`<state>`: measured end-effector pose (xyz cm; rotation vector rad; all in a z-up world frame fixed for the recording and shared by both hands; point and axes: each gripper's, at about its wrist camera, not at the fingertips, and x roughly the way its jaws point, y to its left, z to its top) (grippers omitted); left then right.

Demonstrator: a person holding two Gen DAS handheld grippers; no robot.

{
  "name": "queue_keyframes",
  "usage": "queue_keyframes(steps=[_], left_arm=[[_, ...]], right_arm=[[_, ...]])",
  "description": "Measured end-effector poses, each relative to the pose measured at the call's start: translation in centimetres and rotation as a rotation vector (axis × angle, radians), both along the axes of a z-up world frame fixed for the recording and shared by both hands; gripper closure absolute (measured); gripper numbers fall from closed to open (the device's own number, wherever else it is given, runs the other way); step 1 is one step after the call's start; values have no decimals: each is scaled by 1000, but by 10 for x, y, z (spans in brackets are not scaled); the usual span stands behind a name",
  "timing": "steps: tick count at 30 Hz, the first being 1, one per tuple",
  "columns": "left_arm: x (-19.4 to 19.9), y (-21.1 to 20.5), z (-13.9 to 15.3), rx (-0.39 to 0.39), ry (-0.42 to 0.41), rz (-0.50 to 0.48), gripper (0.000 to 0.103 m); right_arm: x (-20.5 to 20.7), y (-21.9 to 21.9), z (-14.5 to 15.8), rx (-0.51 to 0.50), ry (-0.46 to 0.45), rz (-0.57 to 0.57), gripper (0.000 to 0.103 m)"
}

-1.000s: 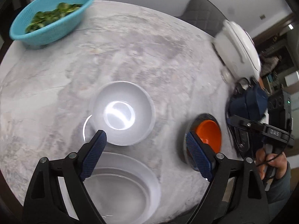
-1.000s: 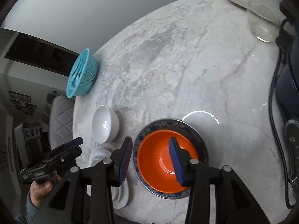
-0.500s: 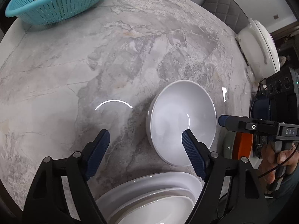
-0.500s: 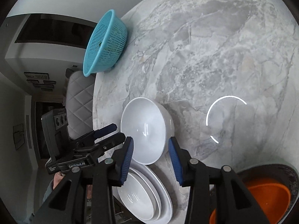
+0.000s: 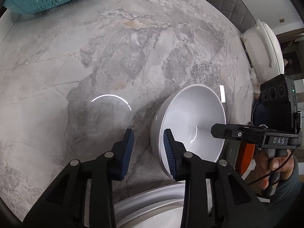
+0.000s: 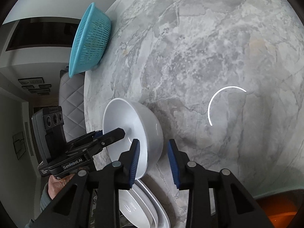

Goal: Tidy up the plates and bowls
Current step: 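Close both tools on the rim of the white bowl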

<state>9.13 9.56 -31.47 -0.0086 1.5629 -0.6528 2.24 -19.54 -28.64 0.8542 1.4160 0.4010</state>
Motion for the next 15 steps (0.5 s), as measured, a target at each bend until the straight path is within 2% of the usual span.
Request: queue_keyframes(steps=[2, 4, 6, 9, 15], left_arm=[[-1, -1, 0, 4, 2, -5, 74], [-1, -3, -2, 6, 6, -9, 82], [-2, -5, -3, 7, 8, -13, 85], [-3, -10, -5, 9, 9, -20, 89], [-8, -16, -11, 29, 20, -18, 91]], right_arm=[[1, 1, -2, 7, 2, 4, 74], [0, 2, -3, 1, 3, 8, 76], [0, 3, -3, 2, 1, 14, 83], [0, 4, 0, -11, -10, 17, 84], [4, 9, 0, -20, -12, 4, 85]])
